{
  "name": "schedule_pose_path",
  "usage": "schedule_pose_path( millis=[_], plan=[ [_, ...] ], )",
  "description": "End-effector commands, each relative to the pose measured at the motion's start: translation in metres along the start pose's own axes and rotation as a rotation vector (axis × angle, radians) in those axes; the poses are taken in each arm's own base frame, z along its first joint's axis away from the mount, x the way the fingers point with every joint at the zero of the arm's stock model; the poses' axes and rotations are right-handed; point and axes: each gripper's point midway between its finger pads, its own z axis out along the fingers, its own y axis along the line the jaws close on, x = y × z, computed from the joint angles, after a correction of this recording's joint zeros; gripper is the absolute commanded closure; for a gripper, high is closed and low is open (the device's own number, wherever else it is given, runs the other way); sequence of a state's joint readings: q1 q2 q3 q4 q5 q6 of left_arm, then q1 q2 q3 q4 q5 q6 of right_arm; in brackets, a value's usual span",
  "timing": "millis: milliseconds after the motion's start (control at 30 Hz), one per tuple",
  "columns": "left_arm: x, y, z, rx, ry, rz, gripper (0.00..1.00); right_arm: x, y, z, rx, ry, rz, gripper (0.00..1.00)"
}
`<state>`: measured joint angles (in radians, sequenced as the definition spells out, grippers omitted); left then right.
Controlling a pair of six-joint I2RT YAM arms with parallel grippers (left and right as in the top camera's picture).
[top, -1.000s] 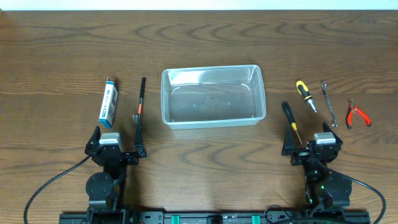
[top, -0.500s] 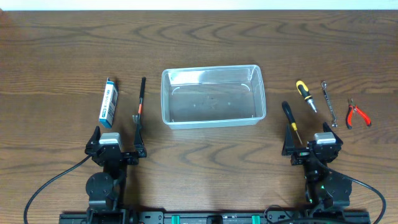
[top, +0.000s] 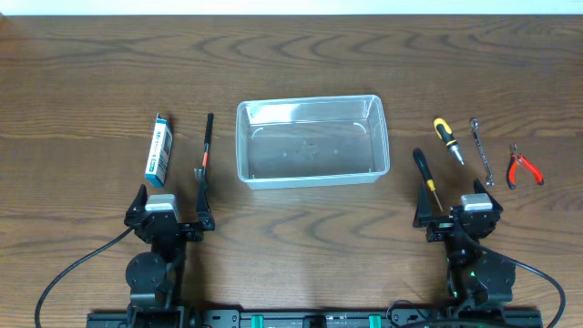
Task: Pack container
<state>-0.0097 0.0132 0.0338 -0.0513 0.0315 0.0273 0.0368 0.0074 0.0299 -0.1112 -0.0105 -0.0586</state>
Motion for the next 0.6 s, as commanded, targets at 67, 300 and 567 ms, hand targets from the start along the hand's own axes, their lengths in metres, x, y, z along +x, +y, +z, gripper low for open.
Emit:
schedule_pose_path(
  millis=[67,300,567],
  plan=[
    [0.0176,-0.0012,0.0023,0.008,0.043,0.011,0.02,0.0028,-0.0021,0.0004,0.011,0.006,0.010,0.01],
    [0.0176,-0.0012,0.0023,0.008,0.043,0.011,0.02,0.0028,-0.0021,0.0004,0.011,0.006,0.010,0.01],
    [0.0176,-0.0012,0.0023,0.008,0.043,0.011,0.02,0.0028,-0.0021,0.0004,0.011,0.006,0.010,0.01]
  ],
)
